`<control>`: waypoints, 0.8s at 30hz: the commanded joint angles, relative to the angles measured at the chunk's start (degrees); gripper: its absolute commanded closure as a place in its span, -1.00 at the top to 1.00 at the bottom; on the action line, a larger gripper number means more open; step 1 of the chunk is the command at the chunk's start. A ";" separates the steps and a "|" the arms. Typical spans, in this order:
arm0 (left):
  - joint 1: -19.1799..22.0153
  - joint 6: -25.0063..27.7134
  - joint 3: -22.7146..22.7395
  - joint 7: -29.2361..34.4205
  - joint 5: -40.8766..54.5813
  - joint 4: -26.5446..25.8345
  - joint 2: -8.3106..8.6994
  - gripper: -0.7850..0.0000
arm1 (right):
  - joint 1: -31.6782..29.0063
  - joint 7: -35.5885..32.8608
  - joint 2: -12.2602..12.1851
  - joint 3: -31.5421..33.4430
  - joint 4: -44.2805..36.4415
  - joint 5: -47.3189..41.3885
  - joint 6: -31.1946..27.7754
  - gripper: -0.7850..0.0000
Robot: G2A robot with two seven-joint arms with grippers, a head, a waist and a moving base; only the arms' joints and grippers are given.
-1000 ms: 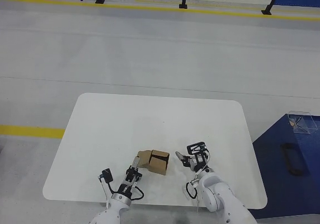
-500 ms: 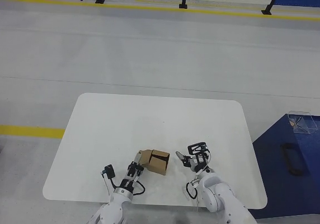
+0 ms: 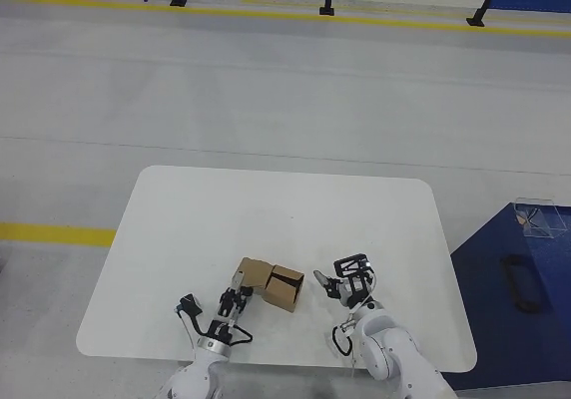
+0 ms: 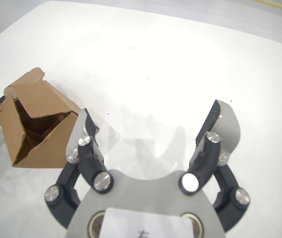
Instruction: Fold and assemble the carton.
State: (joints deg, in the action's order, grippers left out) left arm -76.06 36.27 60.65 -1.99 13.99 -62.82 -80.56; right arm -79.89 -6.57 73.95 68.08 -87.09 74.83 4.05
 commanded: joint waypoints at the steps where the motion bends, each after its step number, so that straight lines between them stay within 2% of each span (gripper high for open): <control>1: 0.61 2.57 -0.02 0.60 0.82 1.30 -0.22 0.16 | -0.04 -0.05 0.03 0.05 -0.05 0.04 -0.02 1.00; 3: 1.32 4.88 -0.12 1.09 0.77 2.66 -0.44 0.10 | -0.09 -0.17 0.06 0.12 -0.05 0.20 -0.01 1.00; 5: 2.22 6.55 -0.27 1.15 0.37 4.46 -0.69 0.18 | -0.07 -0.32 0.06 0.28 0.10 0.39 -0.17 1.00; 10: 4.28 12.18 -1.19 2.10 0.34 8.37 -1.50 0.06 | -0.07 -0.86 0.05 0.66 -0.02 1.11 -0.36 1.00; 11: 4.67 13.11 -1.38 2.19 0.42 9.00 -1.68 0.17 | -0.13 -0.93 0.03 0.80 -0.16 1.25 -0.38 1.00; 13: 5.40 14.88 -1.75 2.36 0.00 9.97 -2.00 0.19 | -0.26 -1.05 0.03 1.00 -0.42 1.38 -0.46 1.00; 14: 5.76 15.42 -1.86 2.40 -0.43 10.40 -2.12 0.09 | -0.32 -1.15 0.03 1.05 -0.55 1.47 -0.45 1.00; 17: 6.25 17.33 -2.13 2.29 -2.25 10.81 -2.42 0.04 | -0.54 -1.29 0.08 1.04 -0.97 1.68 -0.41 1.00; 24: 5.33 18.63 -1.99 0.51 -7.90 8.47 -2.73 0.09 | -0.94 -1.09 0.15 1.37 -1.21 1.83 -0.39 1.00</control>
State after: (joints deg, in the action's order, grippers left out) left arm -70.42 54.96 58.62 -1.09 7.00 -53.79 -83.26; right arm -80.78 -7.73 74.10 69.34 -88.30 76.73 3.66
